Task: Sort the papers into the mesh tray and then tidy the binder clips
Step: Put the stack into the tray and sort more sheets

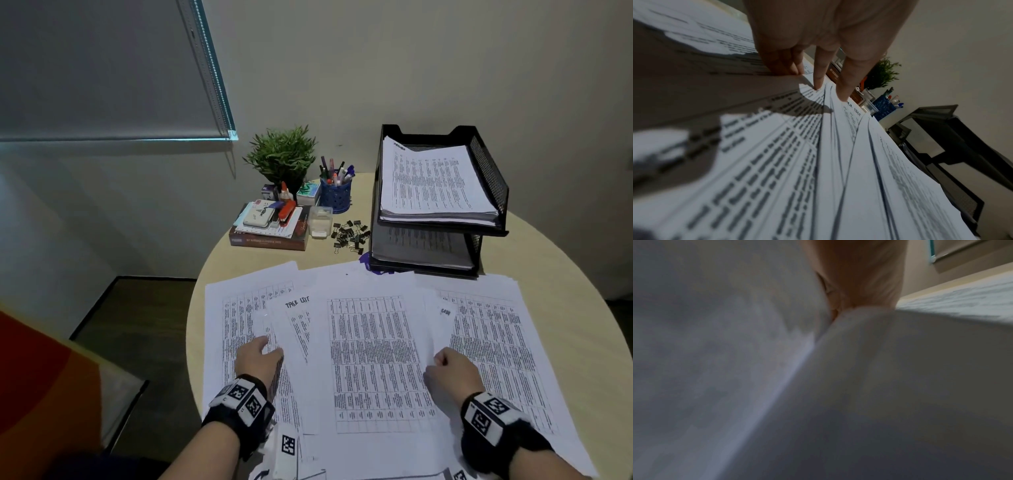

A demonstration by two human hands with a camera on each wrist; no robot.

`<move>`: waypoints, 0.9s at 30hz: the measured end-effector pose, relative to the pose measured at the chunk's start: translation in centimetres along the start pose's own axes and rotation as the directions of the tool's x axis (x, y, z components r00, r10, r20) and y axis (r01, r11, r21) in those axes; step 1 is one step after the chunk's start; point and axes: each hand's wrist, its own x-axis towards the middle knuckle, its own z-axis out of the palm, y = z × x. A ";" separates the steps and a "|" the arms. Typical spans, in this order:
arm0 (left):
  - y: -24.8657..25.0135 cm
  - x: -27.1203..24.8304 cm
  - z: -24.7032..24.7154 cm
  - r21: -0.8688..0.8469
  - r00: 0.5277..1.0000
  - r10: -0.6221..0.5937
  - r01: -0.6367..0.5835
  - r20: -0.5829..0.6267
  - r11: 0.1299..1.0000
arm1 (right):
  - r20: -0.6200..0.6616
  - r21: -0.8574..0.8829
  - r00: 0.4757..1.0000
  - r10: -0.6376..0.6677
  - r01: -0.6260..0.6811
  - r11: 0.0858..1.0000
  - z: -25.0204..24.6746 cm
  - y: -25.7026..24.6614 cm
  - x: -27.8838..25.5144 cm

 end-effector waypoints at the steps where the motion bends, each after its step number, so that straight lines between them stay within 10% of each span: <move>1: -0.1 0.1 0.2 0.020 1.000 -0.009 0.009 0.006 1.000 | -0.008 0.008 1.000 0.014 -0.014 1.000 -0.2 0.2 0.1; 15: 1.7 -1.0 1.3 0.318 0.992 0.056 -0.017 -0.113 0.948 | 0.030 -0.127 1.000 -0.011 0.015 0.992 -0.6 0.9 0.9; 27: 4.3 -4.8 6.4 0.659 0.978 0.130 -0.207 0.164 0.723 | -0.201 -0.280 0.979 0.011 -0.069 0.958 -3.8 2.4 2.0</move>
